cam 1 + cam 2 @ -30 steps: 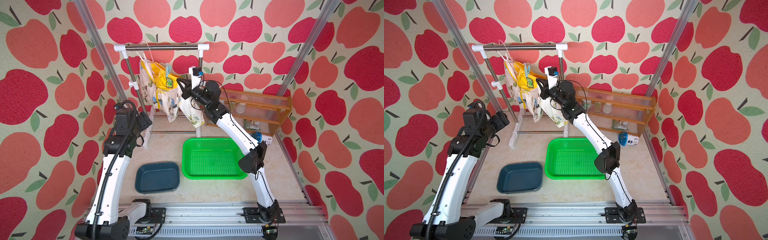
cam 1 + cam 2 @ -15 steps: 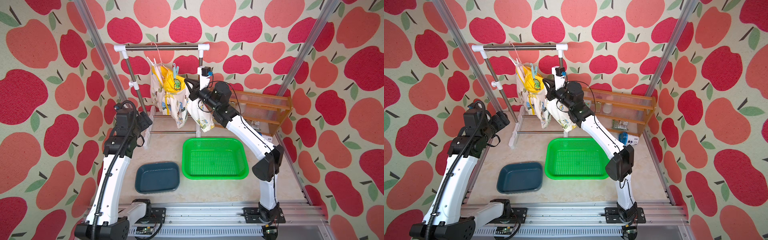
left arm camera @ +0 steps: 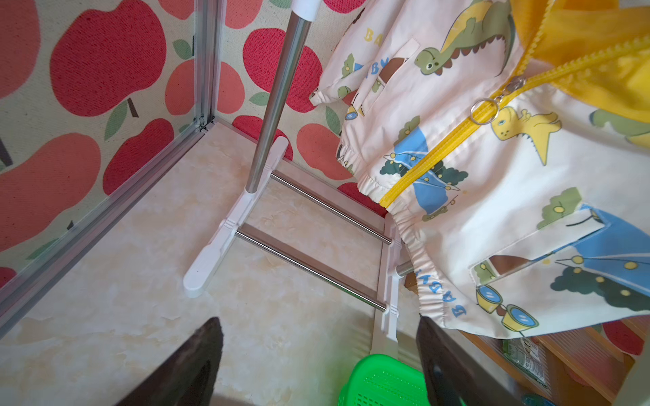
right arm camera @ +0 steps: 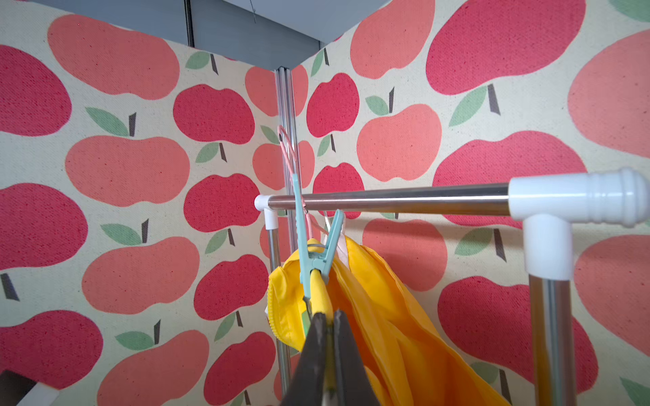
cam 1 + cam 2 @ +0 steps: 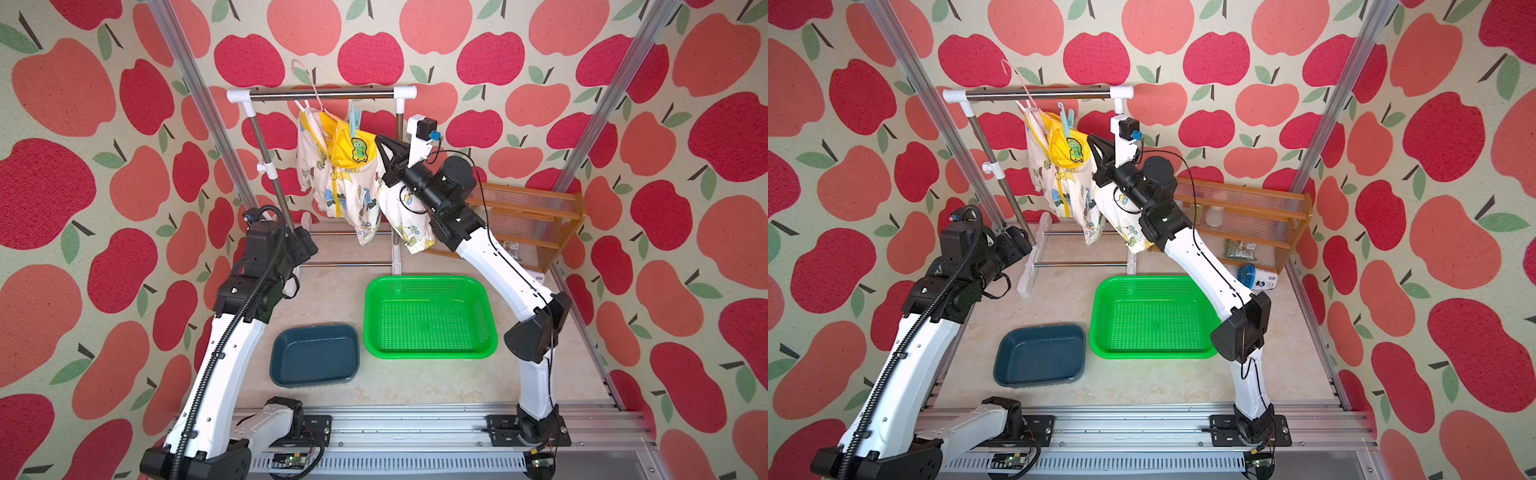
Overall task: Remove the clothespins securing jackets to the hanger
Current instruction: Pick up the hanger from the clothesline, then adjust the jacket in the basket.
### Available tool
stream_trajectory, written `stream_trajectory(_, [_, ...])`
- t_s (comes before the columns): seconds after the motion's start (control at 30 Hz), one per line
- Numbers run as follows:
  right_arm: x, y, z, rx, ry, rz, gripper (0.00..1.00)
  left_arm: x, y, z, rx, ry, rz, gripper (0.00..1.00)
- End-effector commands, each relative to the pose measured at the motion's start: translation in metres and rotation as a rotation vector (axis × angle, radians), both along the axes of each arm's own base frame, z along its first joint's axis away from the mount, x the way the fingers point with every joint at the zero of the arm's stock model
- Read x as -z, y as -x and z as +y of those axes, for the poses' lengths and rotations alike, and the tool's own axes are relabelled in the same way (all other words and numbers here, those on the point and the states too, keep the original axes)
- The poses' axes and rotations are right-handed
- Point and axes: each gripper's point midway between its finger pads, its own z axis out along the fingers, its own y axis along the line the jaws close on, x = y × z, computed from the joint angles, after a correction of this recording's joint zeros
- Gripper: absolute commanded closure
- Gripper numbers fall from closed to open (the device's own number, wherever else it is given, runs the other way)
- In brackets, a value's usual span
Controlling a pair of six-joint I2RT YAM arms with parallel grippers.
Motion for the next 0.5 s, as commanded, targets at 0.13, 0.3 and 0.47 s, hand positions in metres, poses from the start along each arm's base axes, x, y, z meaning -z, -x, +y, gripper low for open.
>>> stream_trajectory(0.13, [-0.073,0.021,-0.039,0.047,-0.189,-0.195,1.0,0.008,0.019,0.011,-0.053,-0.016,0.042,0.12])
stream_trajectory(0.3, [-0.072,0.026,-0.04,0.033,-0.182,-0.197,1.0,0.012,0.023,0.019,-0.08,-0.037,0.057,0.11])
stream_trajectory(0.47, [-0.067,0.033,-0.043,0.022,-0.166,-0.191,1.0,0.011,0.012,0.018,-0.067,-0.024,0.048,0.11])
